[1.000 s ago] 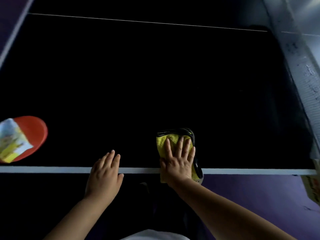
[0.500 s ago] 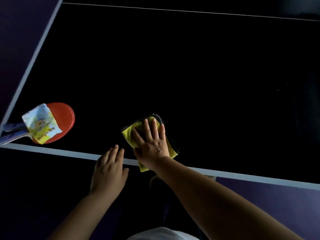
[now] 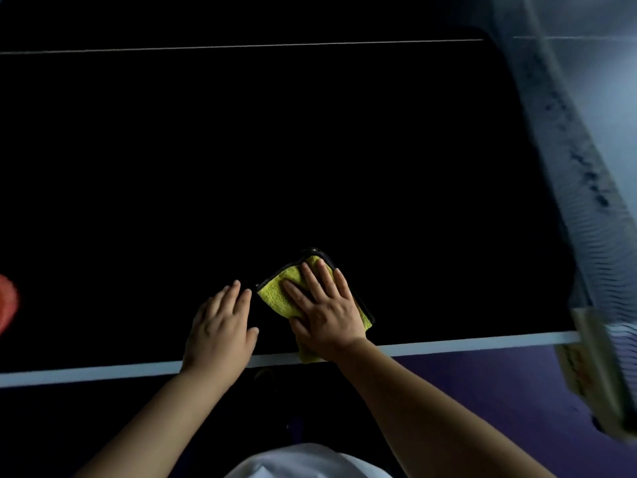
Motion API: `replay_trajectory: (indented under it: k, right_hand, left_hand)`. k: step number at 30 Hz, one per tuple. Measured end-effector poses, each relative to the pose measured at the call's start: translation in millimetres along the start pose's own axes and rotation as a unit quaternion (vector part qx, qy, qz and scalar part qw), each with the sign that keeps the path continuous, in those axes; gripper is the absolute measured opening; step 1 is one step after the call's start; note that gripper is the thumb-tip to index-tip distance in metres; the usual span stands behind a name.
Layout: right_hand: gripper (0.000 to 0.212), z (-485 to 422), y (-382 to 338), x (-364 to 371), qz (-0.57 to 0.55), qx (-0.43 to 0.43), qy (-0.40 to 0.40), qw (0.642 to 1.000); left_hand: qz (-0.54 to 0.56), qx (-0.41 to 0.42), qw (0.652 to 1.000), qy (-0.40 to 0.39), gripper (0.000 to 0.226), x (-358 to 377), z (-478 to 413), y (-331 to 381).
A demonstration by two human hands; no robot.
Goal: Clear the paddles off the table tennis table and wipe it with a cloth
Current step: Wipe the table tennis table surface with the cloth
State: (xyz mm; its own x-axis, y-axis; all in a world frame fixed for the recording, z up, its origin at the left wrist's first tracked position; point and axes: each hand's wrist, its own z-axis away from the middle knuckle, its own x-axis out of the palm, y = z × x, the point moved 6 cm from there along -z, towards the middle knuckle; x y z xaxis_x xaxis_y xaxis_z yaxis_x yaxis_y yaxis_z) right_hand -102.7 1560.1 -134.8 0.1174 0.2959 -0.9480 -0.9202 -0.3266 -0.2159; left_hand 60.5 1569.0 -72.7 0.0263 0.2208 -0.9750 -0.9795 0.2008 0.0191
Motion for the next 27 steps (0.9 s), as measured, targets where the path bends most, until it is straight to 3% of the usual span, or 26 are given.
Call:
replay_trajectory:
  k: [6,15,22,27]
  right_hand:
    - [0.067,52.6,119.8,-20.5,-0.003,0.052,0.034,0.998]
    - [0.066,122.5,303.7,-47.1,-0.008,0.196,0.027,0.98]
    - [0.071,129.4,391.9,-73.9,0.001,0.35,-0.017,0.937]
    - [0.07,117.5,381.3,-74.9,-0.068,0.423,0.003,0.904]
  left_hand:
    - [0.014,0.065,0.998,0.01,0.076,-5.3,-58.1,111.2]
    - [0.028,0.146,0.988,0.03,0.073,-12.1,-111.1,248.1]
    - [0.026,0.162,0.986,0.039,0.072,-16.9,-115.6,272.8]
    - [0.032,0.136,0.989,0.037,0.072,-17.0,-115.1,240.9]
